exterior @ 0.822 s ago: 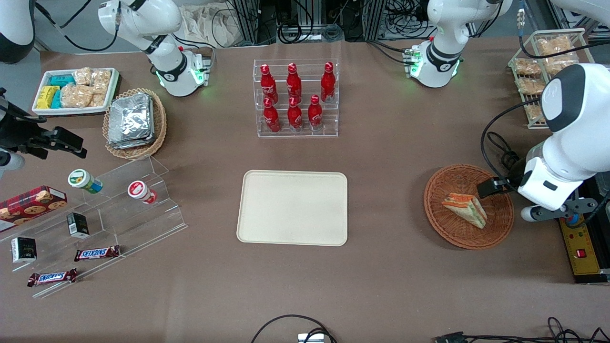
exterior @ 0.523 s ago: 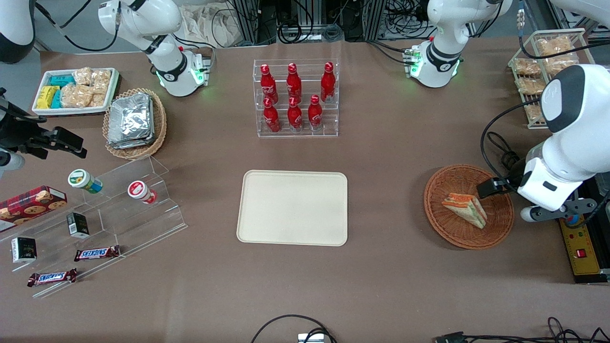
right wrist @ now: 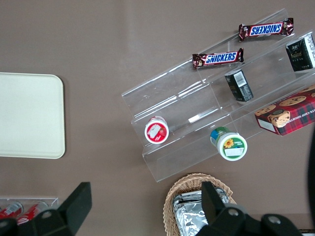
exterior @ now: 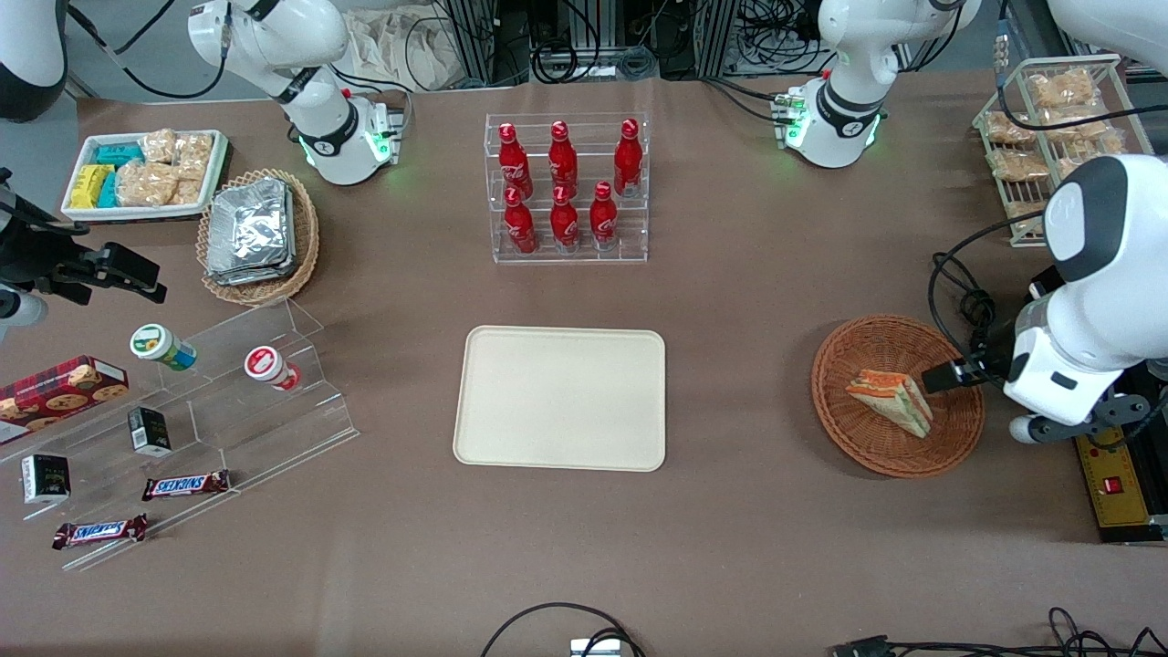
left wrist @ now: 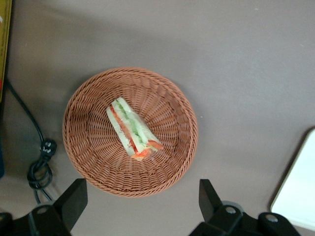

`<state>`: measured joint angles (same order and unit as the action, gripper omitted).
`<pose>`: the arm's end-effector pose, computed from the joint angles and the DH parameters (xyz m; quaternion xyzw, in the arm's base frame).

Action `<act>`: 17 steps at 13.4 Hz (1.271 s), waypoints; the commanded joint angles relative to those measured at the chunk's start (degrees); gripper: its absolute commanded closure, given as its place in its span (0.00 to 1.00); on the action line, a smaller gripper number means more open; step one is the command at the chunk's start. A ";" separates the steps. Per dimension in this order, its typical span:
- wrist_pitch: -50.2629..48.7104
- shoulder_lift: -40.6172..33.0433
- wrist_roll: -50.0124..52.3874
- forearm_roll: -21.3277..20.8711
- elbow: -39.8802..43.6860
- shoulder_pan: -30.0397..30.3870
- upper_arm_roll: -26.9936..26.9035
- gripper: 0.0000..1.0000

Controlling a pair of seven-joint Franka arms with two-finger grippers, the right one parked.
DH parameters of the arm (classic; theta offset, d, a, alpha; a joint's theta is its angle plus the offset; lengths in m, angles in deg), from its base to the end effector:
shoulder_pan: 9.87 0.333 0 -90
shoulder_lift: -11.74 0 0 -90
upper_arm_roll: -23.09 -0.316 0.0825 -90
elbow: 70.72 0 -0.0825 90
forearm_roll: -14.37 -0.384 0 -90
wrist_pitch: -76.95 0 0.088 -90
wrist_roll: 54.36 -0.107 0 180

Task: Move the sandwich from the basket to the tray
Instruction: 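Lower the open left gripper over the wrapped sandwich in the wicker basket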

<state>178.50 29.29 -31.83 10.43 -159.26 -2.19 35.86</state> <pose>0.6433 -0.0354 0.4727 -0.9884 -0.1473 0.0347 0.0084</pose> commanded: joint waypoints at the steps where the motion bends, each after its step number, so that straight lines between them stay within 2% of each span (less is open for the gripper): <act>1: 5.39 -0.84 11.35 -0.28 -4.95 0.15 0.15 0.00; 4: 14.17 -0.50 26.80 -0.45 -11.89 0.23 0.15 0.00; 6: 17.61 1.43 33.16 -0.45 -15.24 0.32 0.15 0.00; 12: 29.83 2.41 34.59 -0.45 -24.47 0.50 -2.31 0.00; 17: 32.83 5.48 34.33 -0.45 -26.06 2.69 -2.40 0.00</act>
<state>209.91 33.67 1.60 10.43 -184.99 -0.44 33.02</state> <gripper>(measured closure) 0.000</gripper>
